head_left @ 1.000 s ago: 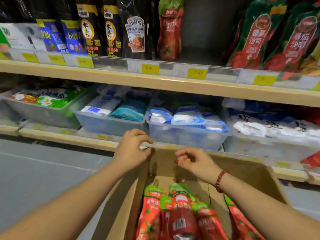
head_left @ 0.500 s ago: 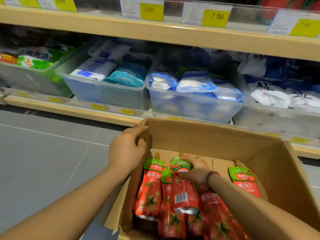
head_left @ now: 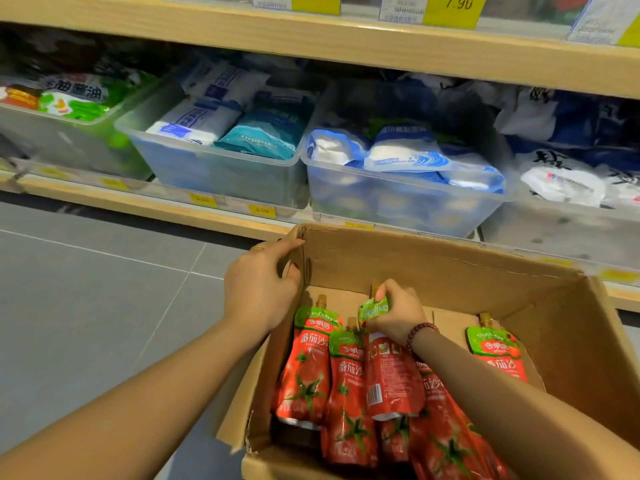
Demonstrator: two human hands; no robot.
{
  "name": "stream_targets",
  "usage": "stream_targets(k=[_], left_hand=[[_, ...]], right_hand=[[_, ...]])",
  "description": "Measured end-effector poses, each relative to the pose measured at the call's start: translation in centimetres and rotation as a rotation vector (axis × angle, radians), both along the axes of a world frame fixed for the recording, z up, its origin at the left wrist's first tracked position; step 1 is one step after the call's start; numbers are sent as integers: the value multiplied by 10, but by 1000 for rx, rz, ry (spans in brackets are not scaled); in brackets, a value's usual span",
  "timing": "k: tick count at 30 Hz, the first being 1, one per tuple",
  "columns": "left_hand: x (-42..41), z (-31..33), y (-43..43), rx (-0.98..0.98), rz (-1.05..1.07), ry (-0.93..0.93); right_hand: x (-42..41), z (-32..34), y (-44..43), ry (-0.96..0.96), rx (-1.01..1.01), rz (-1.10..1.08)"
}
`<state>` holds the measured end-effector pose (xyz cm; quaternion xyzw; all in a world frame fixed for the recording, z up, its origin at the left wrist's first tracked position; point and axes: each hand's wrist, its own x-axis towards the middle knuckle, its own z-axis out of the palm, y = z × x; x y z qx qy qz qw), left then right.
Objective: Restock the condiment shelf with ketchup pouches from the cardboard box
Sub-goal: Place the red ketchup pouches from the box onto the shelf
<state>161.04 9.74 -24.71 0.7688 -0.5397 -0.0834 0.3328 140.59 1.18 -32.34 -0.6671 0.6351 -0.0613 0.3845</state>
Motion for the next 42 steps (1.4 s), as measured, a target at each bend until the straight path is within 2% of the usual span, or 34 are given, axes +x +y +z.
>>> stream_targets(k=[4,11,15,18,22,26,28,31,34,36,38,40,42], left_hand=[[0,1,0,21,-14,-12],[1,11,1,107,-67,-151],[-10,31,2,-15,-132,-157],[-29,60,-1,0,-259,-87],[-60,104,-9,-60,-409,-41],[-86,148,-23,-231,-392,1],[-93,168,-32,-298,-392,17],[-92,191,-50,-455,-317,-71],[-86,216,-69,-522,-222,-133],[-82,228,-80,-499,-209,-25],[-78,237,-90,-503,-236,184],[-72,246,-98,-517,-296,436],[-64,253,-102,-479,-402,734]], right_hand=[[-5,12,3,-143,15,30],[-12,55,15,-463,67,-73],[-12,95,18,-656,-53,-148],[-9,141,10,-796,-152,-173],[2,206,-1,-842,-394,-141],[21,260,-10,-851,-619,-231],[29,283,-16,-871,-634,-331],[38,316,-25,-907,-602,-447],[44,345,-30,-940,-609,-454],[46,361,-30,-919,-622,-375],[48,374,-27,-879,-617,-201],[47,386,-26,-887,-582,20],[39,393,-31,-956,-525,132]])
